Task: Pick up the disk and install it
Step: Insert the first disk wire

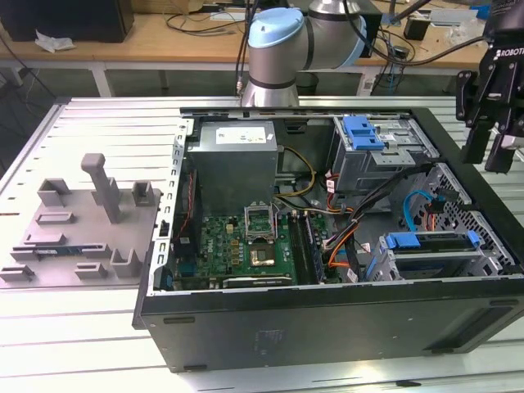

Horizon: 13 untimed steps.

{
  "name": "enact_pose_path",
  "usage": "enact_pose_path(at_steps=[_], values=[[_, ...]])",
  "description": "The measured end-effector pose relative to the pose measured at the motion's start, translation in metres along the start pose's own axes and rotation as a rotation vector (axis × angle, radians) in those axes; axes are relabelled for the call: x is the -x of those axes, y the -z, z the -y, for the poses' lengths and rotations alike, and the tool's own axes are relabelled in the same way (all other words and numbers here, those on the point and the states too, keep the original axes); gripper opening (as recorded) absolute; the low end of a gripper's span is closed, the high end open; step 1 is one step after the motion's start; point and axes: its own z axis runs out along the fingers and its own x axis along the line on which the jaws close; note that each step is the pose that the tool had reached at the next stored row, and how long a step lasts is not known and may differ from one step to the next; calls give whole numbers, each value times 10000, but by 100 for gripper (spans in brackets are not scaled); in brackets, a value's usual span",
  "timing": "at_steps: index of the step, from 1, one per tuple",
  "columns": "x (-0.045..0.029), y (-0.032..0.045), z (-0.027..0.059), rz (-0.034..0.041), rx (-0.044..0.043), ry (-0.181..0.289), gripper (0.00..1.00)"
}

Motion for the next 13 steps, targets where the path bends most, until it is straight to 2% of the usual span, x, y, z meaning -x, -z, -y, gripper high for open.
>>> enact_pose_path(at_steps=[2, 5, 6, 7, 9, 12, 13], values=[[12, -11, 1, 21, 31, -158, 44], [22, -28, 3, 69, 215, -532, 44], [30, -40, 5, 103, 360, -804, 44], [47, -47, 5, 109, 392, -869, 44], [67, -41, 5, 117, 374, -914, 44], [96, -30, 7, 135, 284, -1020, 44], [107, -27, 8, 147, 199, -1142, 44]])
